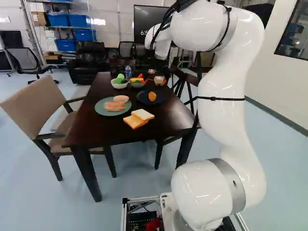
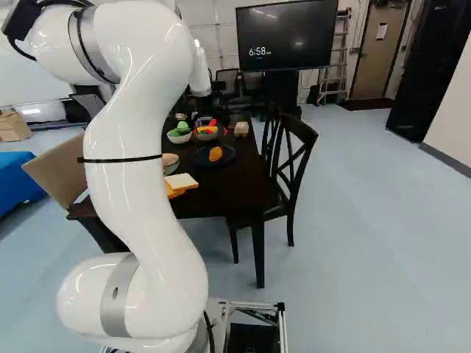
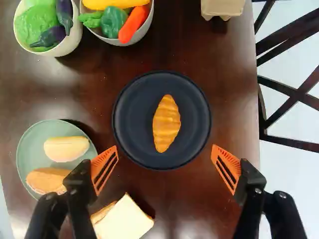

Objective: Move the croissant to the empty plate

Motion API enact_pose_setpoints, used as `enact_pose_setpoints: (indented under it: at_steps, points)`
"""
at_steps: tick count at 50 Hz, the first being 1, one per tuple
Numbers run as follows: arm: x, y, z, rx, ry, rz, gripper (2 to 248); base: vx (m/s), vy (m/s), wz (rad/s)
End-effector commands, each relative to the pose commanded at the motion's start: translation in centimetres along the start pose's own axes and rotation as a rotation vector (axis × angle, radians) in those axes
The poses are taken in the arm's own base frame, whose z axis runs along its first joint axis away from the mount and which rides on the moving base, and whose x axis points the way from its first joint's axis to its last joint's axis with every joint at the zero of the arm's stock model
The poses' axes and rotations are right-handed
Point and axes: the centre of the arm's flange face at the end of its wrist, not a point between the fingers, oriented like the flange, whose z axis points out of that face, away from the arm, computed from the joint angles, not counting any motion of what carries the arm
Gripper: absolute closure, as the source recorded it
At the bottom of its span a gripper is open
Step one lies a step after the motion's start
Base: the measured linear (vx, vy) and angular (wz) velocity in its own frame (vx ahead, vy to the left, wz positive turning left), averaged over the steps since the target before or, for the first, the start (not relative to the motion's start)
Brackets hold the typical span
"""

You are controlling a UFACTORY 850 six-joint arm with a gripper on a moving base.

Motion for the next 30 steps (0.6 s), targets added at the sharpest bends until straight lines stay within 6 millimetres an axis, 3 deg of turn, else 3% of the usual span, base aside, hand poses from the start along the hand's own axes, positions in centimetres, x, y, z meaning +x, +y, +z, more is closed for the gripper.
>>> enact_pose_setpoints:
  at_steps: [30]
  points:
    - [0.0,0.0,0.0,0.0,0.0,0.0,3,-0.062,-0.002,0.003]
